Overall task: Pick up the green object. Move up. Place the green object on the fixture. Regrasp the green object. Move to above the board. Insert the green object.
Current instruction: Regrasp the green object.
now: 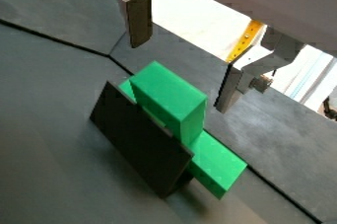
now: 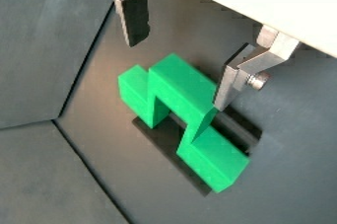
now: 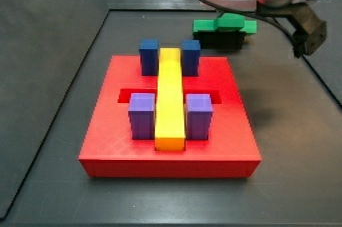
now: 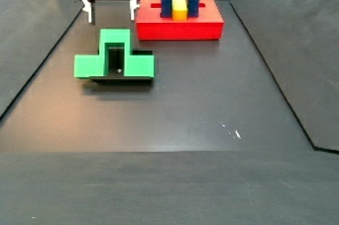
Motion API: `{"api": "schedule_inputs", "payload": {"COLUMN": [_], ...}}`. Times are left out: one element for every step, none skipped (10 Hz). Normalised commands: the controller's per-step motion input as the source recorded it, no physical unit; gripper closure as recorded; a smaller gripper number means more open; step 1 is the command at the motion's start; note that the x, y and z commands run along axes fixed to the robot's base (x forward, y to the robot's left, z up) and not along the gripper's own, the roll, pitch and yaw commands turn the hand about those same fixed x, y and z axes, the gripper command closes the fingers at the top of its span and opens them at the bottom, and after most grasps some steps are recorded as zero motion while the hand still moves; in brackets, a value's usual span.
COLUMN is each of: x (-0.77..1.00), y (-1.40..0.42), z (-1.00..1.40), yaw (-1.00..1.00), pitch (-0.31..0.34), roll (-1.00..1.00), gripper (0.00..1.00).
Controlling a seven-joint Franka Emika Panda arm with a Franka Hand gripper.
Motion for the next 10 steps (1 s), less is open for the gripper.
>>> {"api": "schedule_inputs", "payload": {"x": [-0.03,0.01,0.09,0.02,0.00,0.00,0.05,0.11,0.12,0.01], "y": [0.25,0.07,0.04,0.03,0.01,0.02,0.02,0.19,0.25,0.19], "z": [-0.22,-0.23,-0.23,-0.26,-0.27,-0.26,-0.23,-0.23,-0.16,-0.01], "yaw": [0.07,0.06,0.07,0.08,0.09,0.09,0.07,0.06,0.06,0.00], "pitch": [0.043,0.069,0.086,0.069,0.057,0.071,0.094,0.149,0.171,0.109], "roll": [0.17,0.10,0.04,0.11,0.18,0.15,0.16,0.13,0.02,-0.02], "gripper": [0.00,0.00,0.00,0.00,0.00,0.00,0.00,0.00,0.00,0.00]}}
